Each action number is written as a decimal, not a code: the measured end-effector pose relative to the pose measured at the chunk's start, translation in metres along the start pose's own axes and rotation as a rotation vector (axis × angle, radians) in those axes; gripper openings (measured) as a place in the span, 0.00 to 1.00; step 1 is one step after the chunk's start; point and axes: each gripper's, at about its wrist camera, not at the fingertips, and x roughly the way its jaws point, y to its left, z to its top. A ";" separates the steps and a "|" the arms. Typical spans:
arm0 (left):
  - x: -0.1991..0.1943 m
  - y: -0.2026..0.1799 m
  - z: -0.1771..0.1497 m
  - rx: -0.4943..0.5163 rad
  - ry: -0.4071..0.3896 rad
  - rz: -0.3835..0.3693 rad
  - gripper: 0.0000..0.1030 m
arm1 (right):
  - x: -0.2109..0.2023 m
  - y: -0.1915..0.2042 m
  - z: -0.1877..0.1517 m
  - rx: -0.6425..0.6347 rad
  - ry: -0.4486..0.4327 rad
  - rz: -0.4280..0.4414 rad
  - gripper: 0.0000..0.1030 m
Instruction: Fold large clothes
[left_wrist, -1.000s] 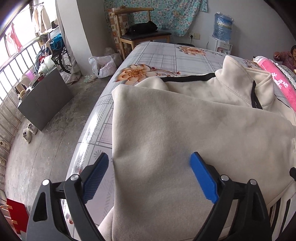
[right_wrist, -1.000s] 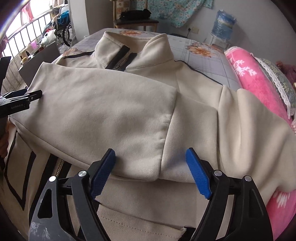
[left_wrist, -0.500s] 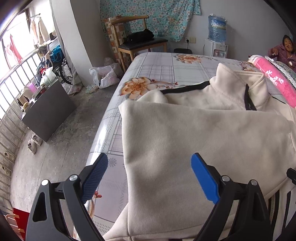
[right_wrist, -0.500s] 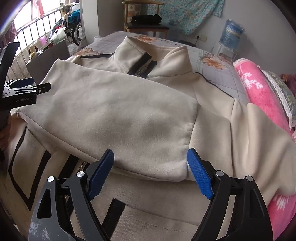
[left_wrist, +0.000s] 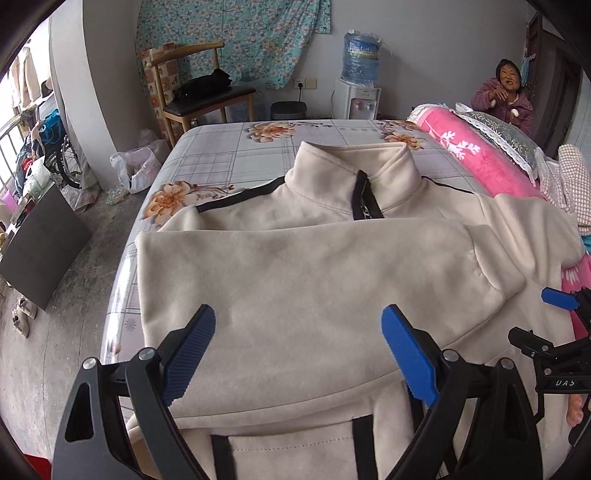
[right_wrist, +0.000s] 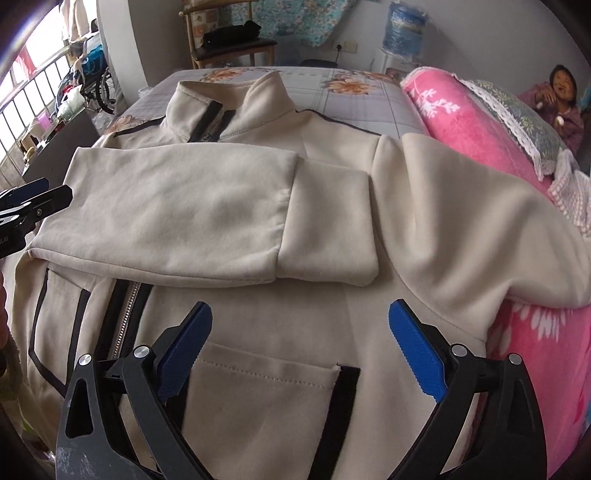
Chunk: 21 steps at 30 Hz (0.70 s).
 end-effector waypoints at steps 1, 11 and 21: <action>0.004 -0.004 0.000 0.004 0.000 -0.008 0.87 | 0.002 -0.003 -0.003 0.013 0.010 -0.003 0.90; 0.036 -0.031 -0.001 0.024 0.038 -0.036 0.87 | 0.021 0.000 -0.017 -0.028 0.034 -0.041 0.92; 0.058 -0.029 -0.016 0.015 0.106 -0.037 0.87 | 0.020 0.000 -0.018 -0.026 0.028 -0.042 0.92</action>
